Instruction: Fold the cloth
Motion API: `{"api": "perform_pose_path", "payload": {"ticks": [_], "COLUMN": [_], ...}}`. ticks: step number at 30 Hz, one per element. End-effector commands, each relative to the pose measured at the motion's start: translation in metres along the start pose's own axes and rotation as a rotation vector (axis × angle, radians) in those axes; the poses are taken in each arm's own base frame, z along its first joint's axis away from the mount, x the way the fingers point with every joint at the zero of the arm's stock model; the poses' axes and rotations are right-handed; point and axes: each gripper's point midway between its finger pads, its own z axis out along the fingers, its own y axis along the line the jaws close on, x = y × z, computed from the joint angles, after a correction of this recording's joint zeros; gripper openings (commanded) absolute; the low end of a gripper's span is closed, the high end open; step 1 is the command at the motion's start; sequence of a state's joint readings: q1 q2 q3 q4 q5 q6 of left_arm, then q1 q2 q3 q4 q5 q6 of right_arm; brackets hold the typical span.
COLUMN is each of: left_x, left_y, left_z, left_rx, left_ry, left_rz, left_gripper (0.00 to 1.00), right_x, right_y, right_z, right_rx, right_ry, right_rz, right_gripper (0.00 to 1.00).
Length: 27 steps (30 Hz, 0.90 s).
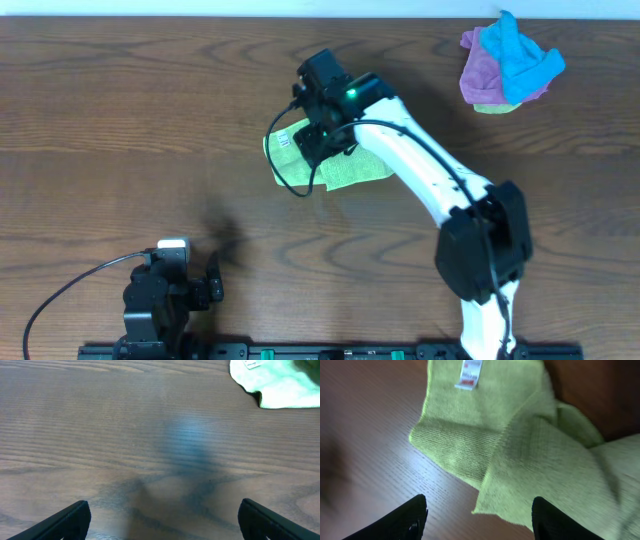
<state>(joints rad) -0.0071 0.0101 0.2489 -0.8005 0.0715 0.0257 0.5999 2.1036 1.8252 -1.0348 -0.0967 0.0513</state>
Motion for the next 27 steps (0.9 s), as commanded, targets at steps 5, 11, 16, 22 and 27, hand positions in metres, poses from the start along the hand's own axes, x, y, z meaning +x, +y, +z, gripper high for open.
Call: {"api": "perform_pose_path", "payload": {"ticks": [5, 11, 16, 22, 27], "left_x": [0.002, 0.002, 0.002, 0.002, 0.002], "left_y": [-0.001, -0.001, -0.001, -0.001, -0.001], "left_z": [0.002, 0.002, 0.002, 0.002, 0.002], "left_rx": [0.007, 0.007, 0.007, 0.007, 0.007], "left_ry": [0.000, 0.000, 0.000, 0.000, 0.000], "left_rz": [-0.008, -0.008, -0.008, -0.008, -0.008], "left_gripper": [0.95, 0.96, 0.95, 0.95, 0.96], "right_x": [0.014, 0.016, 0.019, 0.017, 0.008], "right_y": [-0.004, -0.012, -0.019, -0.029, -0.040], "right_z": [0.042, 0.054, 0.070, 0.079, 0.077], "right_rx": [0.042, 0.086, 0.118, 0.181, 0.252], "right_ry": [0.096, 0.112, 0.132, 0.129, 0.090], "right_rz": [-0.025, -0.026, -0.028, -0.036, -0.041], "right_gripper": [0.67, 0.68, 0.67, 0.57, 0.34]}}
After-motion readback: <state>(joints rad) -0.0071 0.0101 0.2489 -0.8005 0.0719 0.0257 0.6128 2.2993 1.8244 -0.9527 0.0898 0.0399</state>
